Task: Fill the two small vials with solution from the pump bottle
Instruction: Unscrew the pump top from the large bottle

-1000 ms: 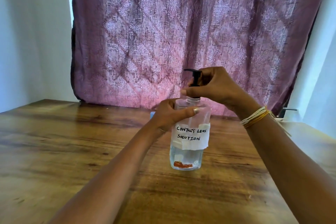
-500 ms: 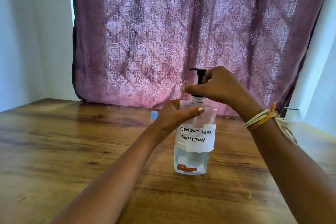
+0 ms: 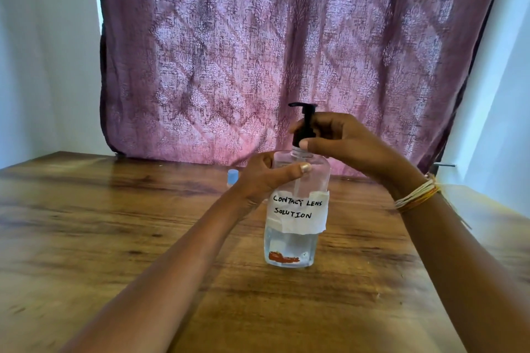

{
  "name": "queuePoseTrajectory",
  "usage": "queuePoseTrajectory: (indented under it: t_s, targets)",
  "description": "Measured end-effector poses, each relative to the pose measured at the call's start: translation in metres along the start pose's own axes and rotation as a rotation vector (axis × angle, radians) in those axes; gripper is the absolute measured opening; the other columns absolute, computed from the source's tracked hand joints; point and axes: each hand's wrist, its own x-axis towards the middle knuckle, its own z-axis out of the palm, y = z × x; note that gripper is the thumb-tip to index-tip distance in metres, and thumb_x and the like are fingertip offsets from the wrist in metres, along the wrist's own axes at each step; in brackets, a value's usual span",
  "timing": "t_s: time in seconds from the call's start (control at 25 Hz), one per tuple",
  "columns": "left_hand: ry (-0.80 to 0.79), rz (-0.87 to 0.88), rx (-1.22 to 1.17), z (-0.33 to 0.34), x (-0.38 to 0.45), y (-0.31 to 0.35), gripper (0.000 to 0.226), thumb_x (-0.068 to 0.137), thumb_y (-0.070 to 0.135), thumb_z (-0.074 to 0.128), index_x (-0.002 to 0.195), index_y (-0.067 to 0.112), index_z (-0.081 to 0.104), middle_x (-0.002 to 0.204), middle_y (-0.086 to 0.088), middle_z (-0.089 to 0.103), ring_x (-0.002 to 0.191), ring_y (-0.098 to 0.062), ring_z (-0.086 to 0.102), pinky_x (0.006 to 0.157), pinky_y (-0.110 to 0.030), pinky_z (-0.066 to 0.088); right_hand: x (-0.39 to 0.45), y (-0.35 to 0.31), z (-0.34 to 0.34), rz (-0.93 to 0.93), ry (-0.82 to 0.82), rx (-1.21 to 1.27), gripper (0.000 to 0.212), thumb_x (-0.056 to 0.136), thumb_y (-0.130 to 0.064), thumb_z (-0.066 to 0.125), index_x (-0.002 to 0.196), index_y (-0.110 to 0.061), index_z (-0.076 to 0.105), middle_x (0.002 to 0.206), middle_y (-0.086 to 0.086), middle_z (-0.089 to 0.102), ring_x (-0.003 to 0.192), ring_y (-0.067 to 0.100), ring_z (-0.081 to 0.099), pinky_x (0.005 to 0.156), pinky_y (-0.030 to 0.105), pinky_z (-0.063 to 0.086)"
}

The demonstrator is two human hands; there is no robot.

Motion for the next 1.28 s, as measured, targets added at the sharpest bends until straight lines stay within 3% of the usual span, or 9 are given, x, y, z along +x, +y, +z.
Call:
queuePoseTrajectory:
  t_s: [0.08, 0.24, 0.44, 0.6, 0.72, 0.88, 1.04, 1.16, 1.28]
  targets:
    - [0.000, 0.007, -0.001, 0.001, 0.000, 0.000, 0.024, 0.058, 0.040, 0.078, 0.081, 0.034, 0.080, 0.083, 0.007, 0.079, 0.083, -0.012, 0.074, 0.076, -0.029, 0.060, -0.006, 0.006, 0.005, 0.006, 0.134, 0.058, 0.036, 0.078, -0.009, 0.076, 0.112, -0.004, 0.066, 0.107, 0.034, 0.063, 0.092, 0.035, 0.063, 0.092, 0.049, 0.053]
    - [0.040, 0.021, -0.006, 0.003, 0.000, -0.001, 0.031, 0.059, 0.038, 0.079, 0.087, 0.024, 0.080, 0.093, -0.005, 0.079, 0.090, -0.023, 0.074, 0.083, -0.038, 0.059, -0.005, 0.008, 0.019, 0.040, 0.227, 0.168, 0.067, 0.053, -0.032, 0.084, 0.100, 0.011, 0.063, 0.102, 0.043, 0.059, 0.083, 0.028, 0.057, 0.087, 0.060, 0.050]
    - [0.025, 0.043, -0.010, 0.004, 0.000, -0.001, 0.045, 0.061, 0.034, 0.079, 0.100, 0.010, 0.076, 0.109, -0.021, 0.074, 0.105, -0.036, 0.070, 0.094, -0.049, 0.055, -0.005, 0.018, 0.014, 0.021, 0.170, 0.401, 0.039, 0.064, -0.007, 0.083, 0.100, -0.005, 0.069, 0.095, 0.014, 0.075, 0.091, 0.022, 0.072, 0.082, 0.033, 0.059]
    - [0.013, 0.041, 0.000, 0.004, -0.001, -0.001, 0.032, 0.059, 0.035, 0.079, 0.088, 0.021, 0.079, 0.092, -0.002, 0.078, 0.090, -0.019, 0.073, 0.082, -0.034, 0.059, -0.006, 0.017, 0.018, -0.019, 0.102, 0.522, 0.037, 0.075, -0.002, 0.062, 0.111, -0.004, 0.065, 0.112, 0.019, 0.070, 0.105, 0.024, 0.069, 0.090, 0.035, 0.057]
    - [0.013, 0.048, 0.016, 0.003, 0.000, -0.002, 0.027, 0.062, 0.036, 0.079, 0.085, 0.023, 0.079, 0.088, 0.000, 0.079, 0.087, -0.018, 0.074, 0.077, -0.031, 0.058, -0.005, 0.014, 0.025, -0.017, 0.203, 0.357, 0.047, 0.065, -0.018, 0.085, 0.108, -0.012, 0.067, 0.096, 0.003, 0.074, 0.091, 0.014, 0.071, 0.079, 0.027, 0.056]
    - [0.022, 0.044, 0.002, 0.002, 0.000, -0.002, 0.032, 0.064, 0.036, 0.079, 0.092, 0.019, 0.079, 0.096, -0.008, 0.078, 0.093, -0.026, 0.074, 0.085, -0.040, 0.059, -0.004, 0.014, 0.027, 0.022, 0.341, 0.413, 0.052, 0.054, -0.017, 0.085, 0.101, -0.007, 0.065, 0.081, 0.003, 0.076, 0.076, 0.015, 0.073, 0.069, 0.026, 0.058]
    - [0.031, 0.037, -0.010, 0.004, 0.001, -0.003, 0.043, 0.065, 0.033, 0.080, 0.101, 0.011, 0.076, 0.109, -0.021, 0.074, 0.104, -0.038, 0.070, 0.094, -0.053, 0.054, -0.006, 0.014, 0.023, 0.045, 0.214, 0.530, 0.031, 0.080, 0.005, 0.068, 0.109, -0.005, 0.065, 0.098, 0.015, 0.076, 0.092, 0.023, 0.073, 0.079, 0.035, 0.061]
    - [0.035, 0.025, -0.019, 0.004, 0.000, -0.002, 0.037, 0.063, 0.033, 0.080, 0.095, 0.014, 0.077, 0.102, -0.015, 0.076, 0.098, -0.034, 0.072, 0.093, -0.050, 0.056, -0.007, 0.011, 0.023, 0.030, 0.148, 0.575, 0.047, 0.076, -0.003, 0.066, 0.123, -0.002, 0.058, 0.112, 0.018, 0.071, 0.102, 0.027, 0.069, 0.087, 0.040, 0.059]
    - [0.044, 0.013, 0.005, 0.003, -0.001, -0.001, 0.035, 0.064, 0.033, 0.079, 0.093, 0.014, 0.077, 0.099, -0.015, 0.076, 0.093, -0.029, 0.073, 0.087, -0.044, 0.058, -0.005, 0.012, 0.028, 0.040, 0.251, 0.458, 0.067, 0.063, -0.014, 0.086, 0.123, -0.003, 0.058, 0.091, 0.002, 0.075, 0.084, 0.016, 0.072, 0.075, 0.031, 0.057]
